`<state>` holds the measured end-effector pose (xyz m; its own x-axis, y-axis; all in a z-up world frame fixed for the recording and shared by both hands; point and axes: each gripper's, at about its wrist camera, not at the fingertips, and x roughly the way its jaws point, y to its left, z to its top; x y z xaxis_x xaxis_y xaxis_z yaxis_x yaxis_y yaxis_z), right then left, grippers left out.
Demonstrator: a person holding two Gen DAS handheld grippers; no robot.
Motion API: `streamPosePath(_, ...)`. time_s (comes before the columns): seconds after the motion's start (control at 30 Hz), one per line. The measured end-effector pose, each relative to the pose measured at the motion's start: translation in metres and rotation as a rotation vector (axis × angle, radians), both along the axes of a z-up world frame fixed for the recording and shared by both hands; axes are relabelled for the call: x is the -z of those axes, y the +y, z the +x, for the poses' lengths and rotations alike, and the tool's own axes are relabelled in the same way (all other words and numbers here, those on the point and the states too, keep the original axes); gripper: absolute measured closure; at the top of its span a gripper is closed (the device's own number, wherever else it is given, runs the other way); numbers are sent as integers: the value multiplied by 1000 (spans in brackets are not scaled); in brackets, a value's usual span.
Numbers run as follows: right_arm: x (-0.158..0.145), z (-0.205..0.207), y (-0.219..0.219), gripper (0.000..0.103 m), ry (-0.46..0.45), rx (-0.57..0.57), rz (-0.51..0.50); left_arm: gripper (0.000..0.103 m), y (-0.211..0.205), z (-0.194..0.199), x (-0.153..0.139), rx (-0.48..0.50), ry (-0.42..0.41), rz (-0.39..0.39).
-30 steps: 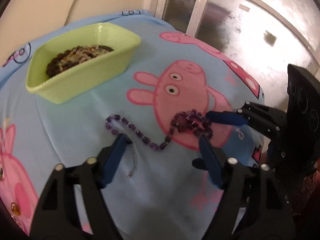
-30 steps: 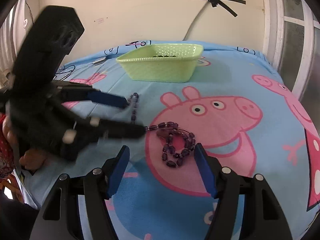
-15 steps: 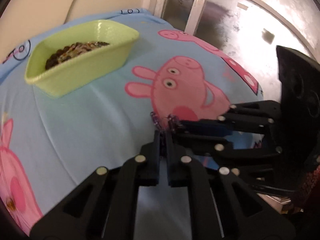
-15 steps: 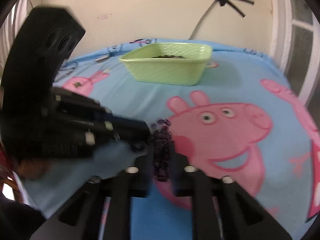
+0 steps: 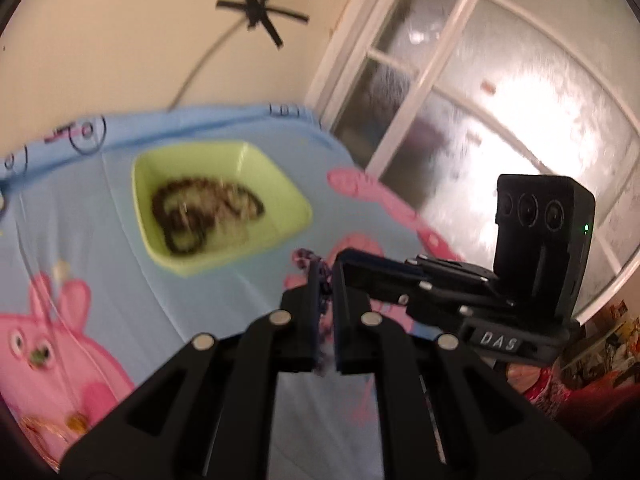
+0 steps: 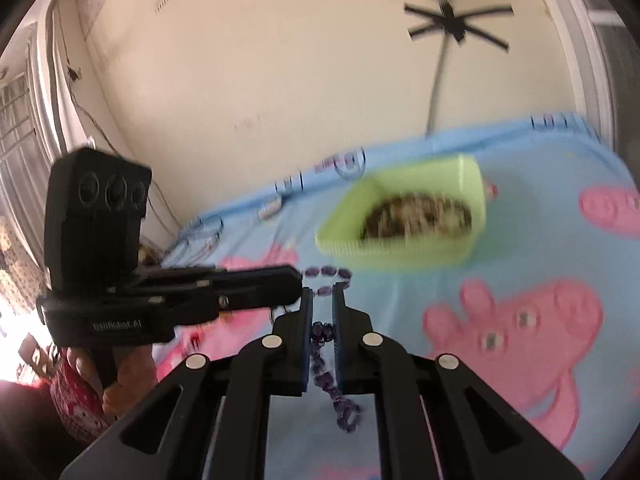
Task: Organize jewelry
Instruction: 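Carry the purple chain into the green tray and open both grippers, then move both grippers back over the remaining jewelry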
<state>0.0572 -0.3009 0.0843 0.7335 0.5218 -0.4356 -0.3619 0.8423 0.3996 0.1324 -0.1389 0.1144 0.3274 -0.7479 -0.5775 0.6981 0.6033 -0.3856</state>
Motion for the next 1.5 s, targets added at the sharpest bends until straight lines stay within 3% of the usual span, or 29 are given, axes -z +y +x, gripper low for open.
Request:
streamPosePath(0.23,-68,29,-3,103,-129,8,11,98,-2,18,-76,-18,-160,-45)
streamPosePath(0.4,-90,59,-2,103,-150,16,-19,98,-10,44,-93,-49,-194,-31)
streamPosePath(0.57,-70,90,-8,103,-106,50,-49,98,-18,73,-66,-87,-135,-20)
streamPosePath(0.77,-23,112,-12,103,-23,71,-85,98,-30,98,-8,-108,-33,44)
streamPosePath(0.9,7,121,-26,103,55,96,-13,98,-31,108,19,-167,26,138)
streamPosePath(0.97,9,118,-33,95,65,137,18,98,-23,109,23,-239,35,174)
streamPosePath(1.03,3,103,-38,83,29,174,69,98,-10,99,21,-321,-1,183)
streamPosePath(1.1,-2,84,-32,74,-13,206,50,93,-1,79,22,-366,-50,202)
streamPosePath(1.17,0,63,-17,70,-17,237,-24,70,7,57,29,-406,-99,241)
streamPosePath(1.23,8,49,-3,67,13,249,-67,64,13,34,40,-433,-132,282)
streamPosePath(1.37,31,27,15,65,92,273,-107,64,21,4,64,-431,-132,346)
streamPosePath(1.5,46,7,25,58,145,330,-187,64,38,-19,79,-438,-101,334)
